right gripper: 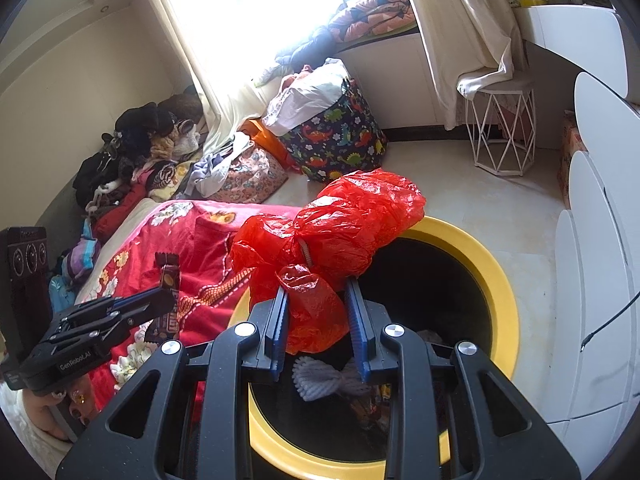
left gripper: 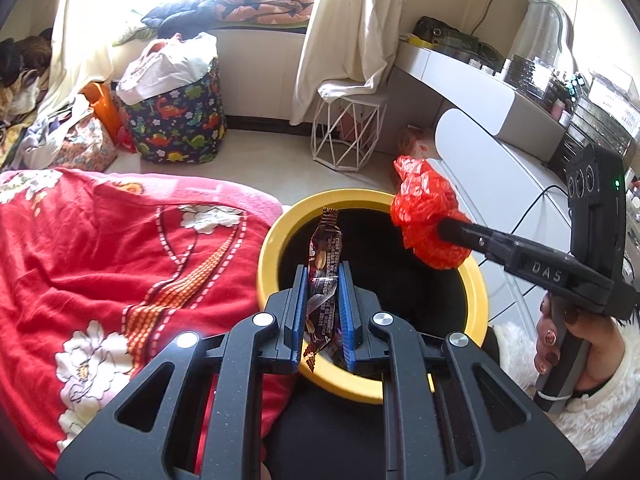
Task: Collect trash
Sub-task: 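Carry the red bag and candy bar wrapper over the bin and open both tools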
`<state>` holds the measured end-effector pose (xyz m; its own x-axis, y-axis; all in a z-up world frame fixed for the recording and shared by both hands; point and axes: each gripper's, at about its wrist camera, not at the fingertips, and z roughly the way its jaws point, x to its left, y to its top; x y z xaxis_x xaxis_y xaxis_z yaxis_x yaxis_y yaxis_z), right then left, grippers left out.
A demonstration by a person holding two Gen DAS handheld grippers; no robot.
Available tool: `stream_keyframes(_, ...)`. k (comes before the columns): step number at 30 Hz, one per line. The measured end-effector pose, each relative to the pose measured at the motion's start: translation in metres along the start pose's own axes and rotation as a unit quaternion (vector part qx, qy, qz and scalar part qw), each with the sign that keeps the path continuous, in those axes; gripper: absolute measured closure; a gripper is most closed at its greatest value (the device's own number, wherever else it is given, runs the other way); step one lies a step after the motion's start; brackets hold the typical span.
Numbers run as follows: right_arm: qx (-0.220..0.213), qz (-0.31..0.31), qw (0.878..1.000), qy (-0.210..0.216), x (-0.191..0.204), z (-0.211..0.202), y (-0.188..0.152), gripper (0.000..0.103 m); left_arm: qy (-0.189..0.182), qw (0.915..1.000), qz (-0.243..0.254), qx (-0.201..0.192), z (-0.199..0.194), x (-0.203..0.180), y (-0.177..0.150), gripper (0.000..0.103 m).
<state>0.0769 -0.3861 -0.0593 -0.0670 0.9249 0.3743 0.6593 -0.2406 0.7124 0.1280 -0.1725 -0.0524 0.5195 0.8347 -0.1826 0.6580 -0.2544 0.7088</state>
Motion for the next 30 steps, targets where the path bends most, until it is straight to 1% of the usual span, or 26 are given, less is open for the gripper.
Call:
stream_keyframes(7, 0.016, 0.001, 1.0, -0.009, -0.013, -0.007, -0.009, 0.076, -0.014, 0.9998, 0.01, 0.006, 0.018, -0.019, 0.008, 0.093)
stream_keyframes(19, 0.031, -0.003, 0.999, -0.013, -0.027, -0.018, -0.021, 0.075, -0.019, 0.9997, 0.011, 0.013, 0.04, -0.039, 0.028, 0.093)
stream_keyframes(20, 0.032, -0.004, 0.999, -0.013, -0.028, -0.018, -0.022, 0.073, -0.02, 0.9997, 0.01, 0.013, 0.042, -0.04, 0.03, 0.093)
stream_keyframes(22, 0.036, -0.005, 0.999, -0.017, -0.028, -0.019, -0.022, 0.063, -0.022, 0.9996, 0.009, 0.015, 0.045, -0.042, 0.034, 0.092)
stream_keyframes(23, 0.036, -0.002, 0.999, -0.02, -0.029, -0.02, -0.022, 0.056, -0.022, 0.9996, 0.008, 0.016, 0.047, -0.042, 0.035, 0.092)
stream_keyframes(25, 0.036, -0.001, 0.999, -0.02, -0.03, -0.02, -0.023, 0.055, -0.024, 0.9995, 0.003, 0.018, 0.05, -0.042, 0.038, 0.092)
stream_keyframes(27, 0.037, -0.001, 0.999, -0.025, -0.031, -0.022, -0.024, 0.051, -0.027, 0.9994, -0.001, 0.021, 0.052, -0.043, 0.041, 0.092)
stream_keyframes(29, 0.034, 0.002, 0.999, -0.027, -0.032, -0.024, -0.025, 0.047, -0.028, 0.9993, -0.003, 0.023, 0.055, -0.044, 0.043, 0.086)
stream_keyframes(30, 0.032, 0.003, 0.999, -0.029, -0.033, -0.025, -0.025, 0.044, -0.028, 0.9993, -0.004, 0.024, 0.055, -0.045, 0.043, 0.076)
